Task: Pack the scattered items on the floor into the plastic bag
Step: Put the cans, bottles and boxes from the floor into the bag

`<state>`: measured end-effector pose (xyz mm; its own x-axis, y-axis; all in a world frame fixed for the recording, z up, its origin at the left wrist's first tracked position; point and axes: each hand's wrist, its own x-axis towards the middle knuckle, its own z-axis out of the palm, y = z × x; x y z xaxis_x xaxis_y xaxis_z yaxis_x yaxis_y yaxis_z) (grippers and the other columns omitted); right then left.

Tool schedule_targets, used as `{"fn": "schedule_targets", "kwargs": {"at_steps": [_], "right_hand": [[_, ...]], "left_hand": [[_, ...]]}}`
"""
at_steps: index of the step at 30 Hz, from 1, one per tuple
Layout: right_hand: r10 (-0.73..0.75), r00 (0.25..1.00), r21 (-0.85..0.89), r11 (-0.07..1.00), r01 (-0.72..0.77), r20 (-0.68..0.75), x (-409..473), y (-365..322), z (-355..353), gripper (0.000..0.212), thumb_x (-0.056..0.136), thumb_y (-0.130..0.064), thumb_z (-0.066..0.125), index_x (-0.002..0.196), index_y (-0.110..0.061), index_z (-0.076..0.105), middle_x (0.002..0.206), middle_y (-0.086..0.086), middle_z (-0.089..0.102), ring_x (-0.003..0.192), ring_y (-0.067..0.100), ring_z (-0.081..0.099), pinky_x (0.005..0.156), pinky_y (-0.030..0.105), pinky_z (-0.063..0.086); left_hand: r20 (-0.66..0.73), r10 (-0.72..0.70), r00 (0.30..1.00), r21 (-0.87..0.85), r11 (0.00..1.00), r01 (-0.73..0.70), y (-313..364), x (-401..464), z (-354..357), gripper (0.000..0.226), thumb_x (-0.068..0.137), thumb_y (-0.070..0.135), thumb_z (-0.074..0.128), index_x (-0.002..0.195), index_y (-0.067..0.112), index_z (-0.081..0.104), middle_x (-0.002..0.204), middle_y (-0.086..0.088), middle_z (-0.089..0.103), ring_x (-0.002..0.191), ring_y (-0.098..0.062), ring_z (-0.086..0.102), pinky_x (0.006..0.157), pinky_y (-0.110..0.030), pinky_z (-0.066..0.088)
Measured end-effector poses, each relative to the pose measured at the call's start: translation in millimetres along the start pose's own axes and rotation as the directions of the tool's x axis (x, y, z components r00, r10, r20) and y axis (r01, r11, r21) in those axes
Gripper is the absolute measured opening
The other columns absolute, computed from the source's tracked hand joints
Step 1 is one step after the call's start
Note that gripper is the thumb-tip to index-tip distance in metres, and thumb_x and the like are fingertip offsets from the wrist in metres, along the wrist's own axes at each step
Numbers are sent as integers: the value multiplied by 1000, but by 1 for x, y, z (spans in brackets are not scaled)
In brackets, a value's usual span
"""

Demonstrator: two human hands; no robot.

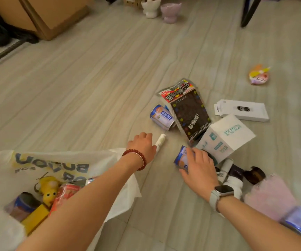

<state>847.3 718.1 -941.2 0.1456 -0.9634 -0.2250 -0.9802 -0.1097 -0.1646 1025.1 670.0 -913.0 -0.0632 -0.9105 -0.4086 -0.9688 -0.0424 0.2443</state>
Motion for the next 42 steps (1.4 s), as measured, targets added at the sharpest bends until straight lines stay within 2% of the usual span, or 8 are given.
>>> {"fn": "schedule_targets", "kwargs": {"at_steps": [8,13,18,23,30,36,39,42], "right_hand": [[-15,999,34,999,14,37,-1,-5,24,75,81,-44,56,140,-15,20,126,10,46,112,29,45,90,40,41],[74,993,150,985,-88,96,4,-4,17,69,83,-42,52,138,-14,20,124,13,46,111,31,47,87,40,45],[37,994,657,748,-93,100,-7,-24,-9,50,76,-47,60,113,-24,36,108,3,59,92,19,61,83,40,52],[-214,977,867,487,109,-3,-24,-101,-56,47,79,-36,63,115,-35,33,107,-12,59,95,2,61,82,20,50],[-522,833,647,703,296,186,-20,-226,-33,71,72,-47,67,128,-16,36,114,5,59,98,21,58,81,33,50],[-542,777,571,765,298,320,-21,-302,10,84,73,-48,66,136,-10,27,131,16,48,116,34,50,92,42,46],[-599,750,667,684,295,282,-29,-312,19,61,79,-28,63,132,-10,39,127,16,53,113,34,53,95,45,46],[-710,628,623,656,426,319,-41,-304,23,50,89,-17,51,137,-17,38,138,9,44,124,26,44,104,34,36]], "left_hand": [[-31,-133,991,-30,991,132,12,40,60,30,92,15,41,118,2,44,121,-19,46,108,-35,47,87,-42,42],[-133,-55,990,-332,943,7,8,9,27,25,93,14,39,114,1,46,106,-19,55,84,-33,54,66,-33,37],[-391,32,920,-317,933,-167,-52,-78,-20,27,93,14,42,120,8,46,93,-4,50,74,-18,46,57,-23,30],[-421,-339,841,-347,917,196,-140,-149,-17,20,93,17,39,109,10,50,91,-10,60,71,-24,51,59,-31,35],[-282,-507,815,87,832,547,-197,-192,4,31,94,32,31,116,23,51,119,-1,60,111,-24,46,89,-39,30],[-575,-559,598,-169,796,582,-224,-212,-5,45,83,21,58,126,16,47,143,-15,36,131,-35,29,100,-51,24],[-351,-760,547,-488,647,586,-241,-220,-3,71,83,31,60,142,20,21,149,-18,23,133,-37,26,102,-51,31],[-233,-814,532,-705,518,484,-246,-226,3,61,89,21,54,141,13,24,133,-21,48,119,-38,47,93,-41,40]]}}
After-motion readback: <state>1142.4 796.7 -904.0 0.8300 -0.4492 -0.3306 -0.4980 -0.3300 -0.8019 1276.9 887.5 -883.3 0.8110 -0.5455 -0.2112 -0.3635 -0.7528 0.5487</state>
